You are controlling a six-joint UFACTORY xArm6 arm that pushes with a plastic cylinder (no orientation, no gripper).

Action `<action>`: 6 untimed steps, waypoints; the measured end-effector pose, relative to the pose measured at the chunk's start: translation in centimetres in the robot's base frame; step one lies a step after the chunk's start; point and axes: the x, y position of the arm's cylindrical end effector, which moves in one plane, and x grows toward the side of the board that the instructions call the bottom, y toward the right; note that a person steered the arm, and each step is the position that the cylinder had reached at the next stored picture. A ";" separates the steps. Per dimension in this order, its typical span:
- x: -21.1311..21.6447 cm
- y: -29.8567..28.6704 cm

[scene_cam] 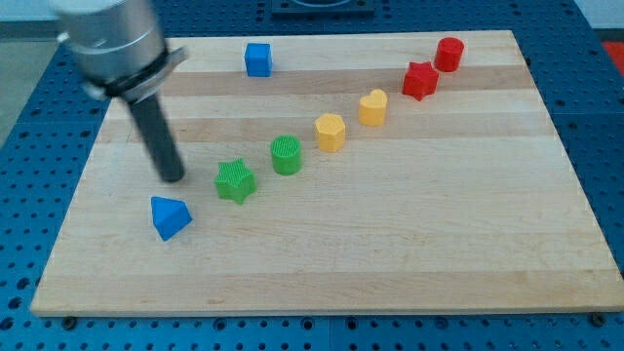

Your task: Slide the blue triangle to the green star

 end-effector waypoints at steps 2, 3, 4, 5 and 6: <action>10.0 -1.6; 7.1 1.9; 3.0 2.7; -0.3 4.7; -0.9 4.5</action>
